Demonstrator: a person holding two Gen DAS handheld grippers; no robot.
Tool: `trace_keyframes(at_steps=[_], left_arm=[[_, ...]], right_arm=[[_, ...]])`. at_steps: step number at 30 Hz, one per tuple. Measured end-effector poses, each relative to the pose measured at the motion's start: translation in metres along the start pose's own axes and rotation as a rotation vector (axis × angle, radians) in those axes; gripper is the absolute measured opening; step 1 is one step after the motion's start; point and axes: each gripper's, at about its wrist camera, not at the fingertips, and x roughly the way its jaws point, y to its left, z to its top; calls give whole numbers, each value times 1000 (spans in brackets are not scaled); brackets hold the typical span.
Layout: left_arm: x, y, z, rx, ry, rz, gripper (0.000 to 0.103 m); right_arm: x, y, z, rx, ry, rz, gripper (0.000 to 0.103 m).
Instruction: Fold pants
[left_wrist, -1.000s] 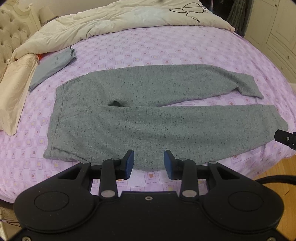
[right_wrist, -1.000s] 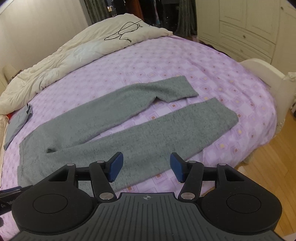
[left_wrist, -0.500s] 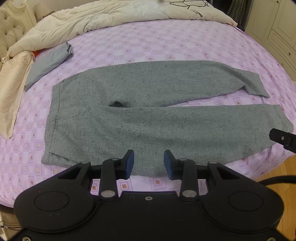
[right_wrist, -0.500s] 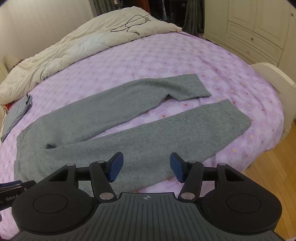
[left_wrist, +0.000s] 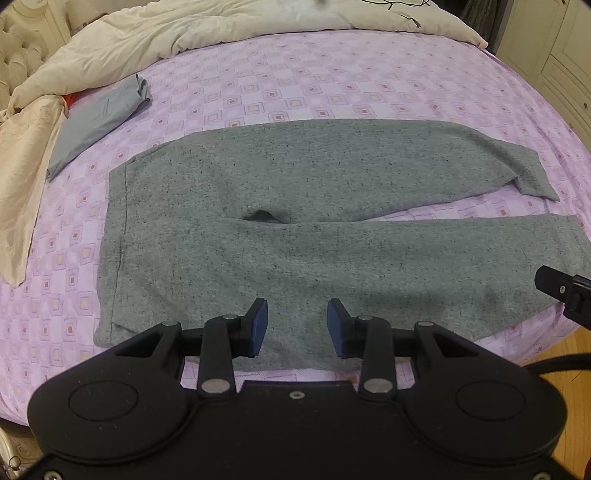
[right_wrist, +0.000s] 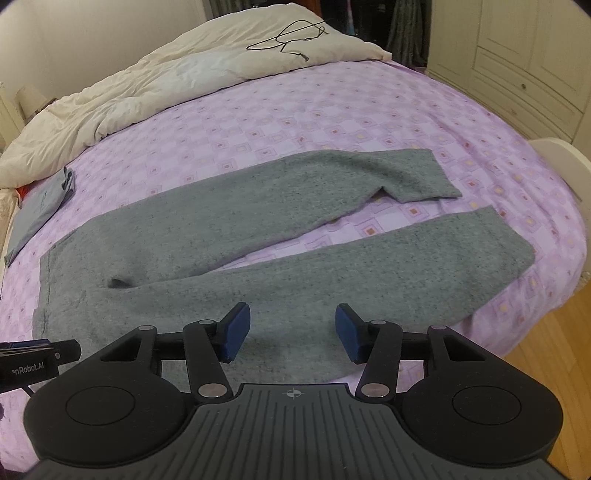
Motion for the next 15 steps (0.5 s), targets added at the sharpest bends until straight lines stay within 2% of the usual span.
trace_keyframes(at_steps=[8, 15], left_arm=[[-4, 0, -5, -15, -3, 7, 45], [-20, -9, -18, -55, -29, 29, 45]], right_arm=[[-3, 6, -7, -21, 9, 19, 50], [-11, -5, -13, -61, 0, 43, 50]])
